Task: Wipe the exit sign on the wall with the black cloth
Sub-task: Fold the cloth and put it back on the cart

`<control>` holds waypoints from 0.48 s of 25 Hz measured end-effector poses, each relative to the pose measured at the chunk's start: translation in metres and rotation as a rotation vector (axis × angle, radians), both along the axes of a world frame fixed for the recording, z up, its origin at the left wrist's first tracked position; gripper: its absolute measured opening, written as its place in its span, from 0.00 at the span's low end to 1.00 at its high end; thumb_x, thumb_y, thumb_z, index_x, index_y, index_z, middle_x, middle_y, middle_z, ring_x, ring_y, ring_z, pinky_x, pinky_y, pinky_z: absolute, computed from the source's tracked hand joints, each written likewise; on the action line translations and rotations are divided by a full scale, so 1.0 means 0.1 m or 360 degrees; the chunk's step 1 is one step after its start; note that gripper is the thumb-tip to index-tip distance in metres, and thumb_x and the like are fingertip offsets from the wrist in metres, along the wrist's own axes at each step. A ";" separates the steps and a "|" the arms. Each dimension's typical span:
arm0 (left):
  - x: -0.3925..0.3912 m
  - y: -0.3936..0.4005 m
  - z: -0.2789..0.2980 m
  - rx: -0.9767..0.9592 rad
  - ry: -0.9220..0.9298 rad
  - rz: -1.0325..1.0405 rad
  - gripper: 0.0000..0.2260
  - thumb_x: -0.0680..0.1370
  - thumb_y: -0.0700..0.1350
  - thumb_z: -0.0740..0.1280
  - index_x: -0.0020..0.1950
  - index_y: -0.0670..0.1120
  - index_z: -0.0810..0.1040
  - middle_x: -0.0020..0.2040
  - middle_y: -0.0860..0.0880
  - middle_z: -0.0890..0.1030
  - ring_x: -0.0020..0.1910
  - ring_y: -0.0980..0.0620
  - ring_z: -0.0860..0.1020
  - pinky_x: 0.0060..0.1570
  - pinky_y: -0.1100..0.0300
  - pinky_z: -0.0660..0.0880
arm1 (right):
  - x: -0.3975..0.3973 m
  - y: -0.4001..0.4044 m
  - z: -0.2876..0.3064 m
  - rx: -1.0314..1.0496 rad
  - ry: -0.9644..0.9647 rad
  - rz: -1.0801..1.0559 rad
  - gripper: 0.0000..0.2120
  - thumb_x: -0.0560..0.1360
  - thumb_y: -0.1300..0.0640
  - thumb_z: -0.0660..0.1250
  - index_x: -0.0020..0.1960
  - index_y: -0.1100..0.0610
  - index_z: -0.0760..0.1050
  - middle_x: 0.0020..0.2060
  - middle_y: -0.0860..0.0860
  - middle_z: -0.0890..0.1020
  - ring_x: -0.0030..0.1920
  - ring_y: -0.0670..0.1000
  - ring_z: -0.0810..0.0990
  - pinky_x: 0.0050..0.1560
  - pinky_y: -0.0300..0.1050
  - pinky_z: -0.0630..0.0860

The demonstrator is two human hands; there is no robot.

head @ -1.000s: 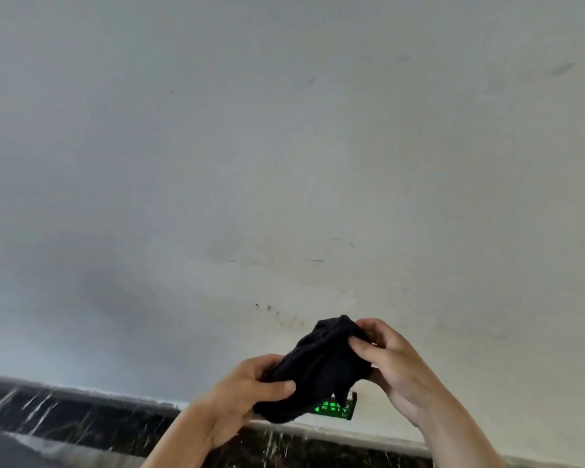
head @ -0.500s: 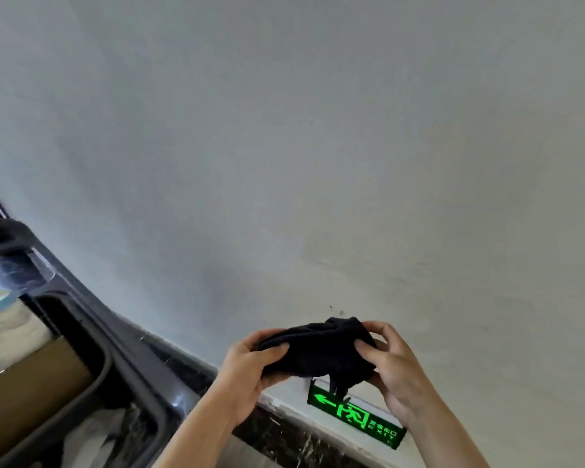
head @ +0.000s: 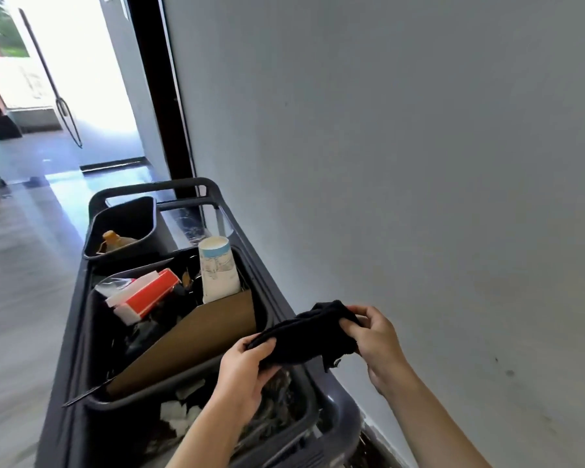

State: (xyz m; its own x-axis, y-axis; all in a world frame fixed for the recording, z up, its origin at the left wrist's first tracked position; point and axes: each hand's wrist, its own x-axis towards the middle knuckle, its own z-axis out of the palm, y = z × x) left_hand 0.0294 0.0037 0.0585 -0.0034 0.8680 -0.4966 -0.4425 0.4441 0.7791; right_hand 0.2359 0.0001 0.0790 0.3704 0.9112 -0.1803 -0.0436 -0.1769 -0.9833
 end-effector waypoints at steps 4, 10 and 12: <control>-0.19 0.16 -0.12 -0.0103 -0.0058 0.0132 0.05 0.79 0.32 0.68 0.54 0.38 0.80 0.51 0.39 0.84 0.49 0.43 0.83 0.40 0.57 0.80 | -0.27 0.40 -0.14 -0.0024 -0.0054 0.0027 0.06 0.74 0.62 0.70 0.47 0.53 0.78 0.44 0.53 0.84 0.44 0.52 0.83 0.39 0.42 0.76; -0.10 0.35 -0.40 -0.0311 -0.0133 0.0195 0.05 0.79 0.29 0.67 0.53 0.35 0.79 0.49 0.37 0.83 0.48 0.41 0.82 0.42 0.54 0.78 | -0.27 0.70 -0.48 -0.0153 -0.0132 -0.0058 0.06 0.73 0.63 0.70 0.45 0.53 0.78 0.44 0.53 0.84 0.44 0.50 0.82 0.40 0.40 0.76; -0.04 0.41 -0.52 -0.0398 -0.0148 0.0216 0.04 0.78 0.28 0.67 0.51 0.35 0.79 0.47 0.38 0.83 0.46 0.43 0.81 0.41 0.55 0.78 | -0.23 0.76 -0.64 -0.0237 -0.0188 -0.0093 0.06 0.72 0.62 0.71 0.45 0.53 0.78 0.44 0.52 0.84 0.44 0.50 0.82 0.43 0.44 0.78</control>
